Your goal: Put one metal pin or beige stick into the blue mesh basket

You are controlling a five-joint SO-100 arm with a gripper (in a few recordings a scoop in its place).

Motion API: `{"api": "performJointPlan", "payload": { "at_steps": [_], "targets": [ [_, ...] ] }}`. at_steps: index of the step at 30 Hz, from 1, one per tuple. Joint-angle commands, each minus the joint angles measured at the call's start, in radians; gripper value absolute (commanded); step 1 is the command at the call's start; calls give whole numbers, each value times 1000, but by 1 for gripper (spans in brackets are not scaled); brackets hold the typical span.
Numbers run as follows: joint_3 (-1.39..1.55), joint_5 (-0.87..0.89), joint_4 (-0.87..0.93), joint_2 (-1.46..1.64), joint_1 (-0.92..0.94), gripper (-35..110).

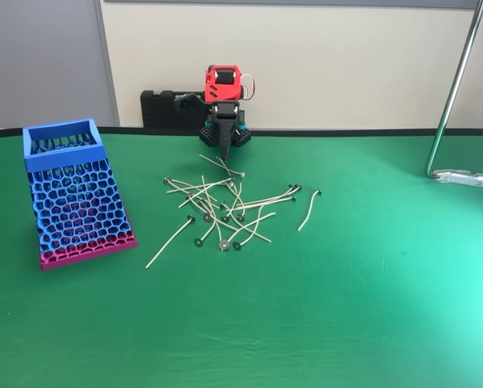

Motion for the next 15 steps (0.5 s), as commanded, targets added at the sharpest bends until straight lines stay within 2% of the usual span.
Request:
{"api": "performJointPlan", "payload": {
  "at_steps": [1,15],
  "targets": [
    [5,-11,-6,8,-6,1],
    [5,-49,-11,3,-32,1]
  ]
}}
